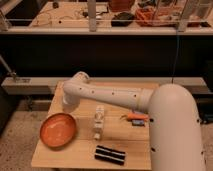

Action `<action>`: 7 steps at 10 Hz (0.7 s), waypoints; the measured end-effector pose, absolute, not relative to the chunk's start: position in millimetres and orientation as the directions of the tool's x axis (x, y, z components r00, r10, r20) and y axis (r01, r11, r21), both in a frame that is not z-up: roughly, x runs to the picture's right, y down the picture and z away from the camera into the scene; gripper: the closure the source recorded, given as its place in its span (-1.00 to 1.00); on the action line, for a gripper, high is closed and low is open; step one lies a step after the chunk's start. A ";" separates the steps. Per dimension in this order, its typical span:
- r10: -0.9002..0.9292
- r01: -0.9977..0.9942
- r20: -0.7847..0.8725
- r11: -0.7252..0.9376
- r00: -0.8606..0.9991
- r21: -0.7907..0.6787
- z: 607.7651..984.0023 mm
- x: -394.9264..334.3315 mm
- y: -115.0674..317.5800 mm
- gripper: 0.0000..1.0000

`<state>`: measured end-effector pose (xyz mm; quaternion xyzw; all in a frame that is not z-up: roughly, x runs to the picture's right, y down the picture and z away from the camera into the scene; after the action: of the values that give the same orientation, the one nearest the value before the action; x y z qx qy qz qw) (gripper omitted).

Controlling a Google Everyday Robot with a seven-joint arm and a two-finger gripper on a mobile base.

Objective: Pick up the ceramic bowl

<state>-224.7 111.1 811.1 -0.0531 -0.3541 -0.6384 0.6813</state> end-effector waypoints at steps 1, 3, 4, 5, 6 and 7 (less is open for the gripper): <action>-0.831 0.906 0.552 0.181 -0.066 0.382 811.7 -224.7 111.8 0.95; -0.827 0.904 0.559 0.188 -0.065 0.384 814.2 -220.7 115.1 0.84; -0.826 0.903 0.561 0.192 -0.064 0.385 817.7 -220.8 112.4 0.94; -0.824 0.901 0.562 0.194 -0.065 0.387 820.2 -221.9 111.0 0.98; -0.822 0.901 0.566 0.197 -0.064 0.388 822.5 -221.0 112.4 0.95; -0.821 0.900 0.568 0.198 -0.064 0.388 822.9 -219.8 114.4 0.87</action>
<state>-219.8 114.4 822.9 -0.0542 -0.3662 -0.6308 0.6820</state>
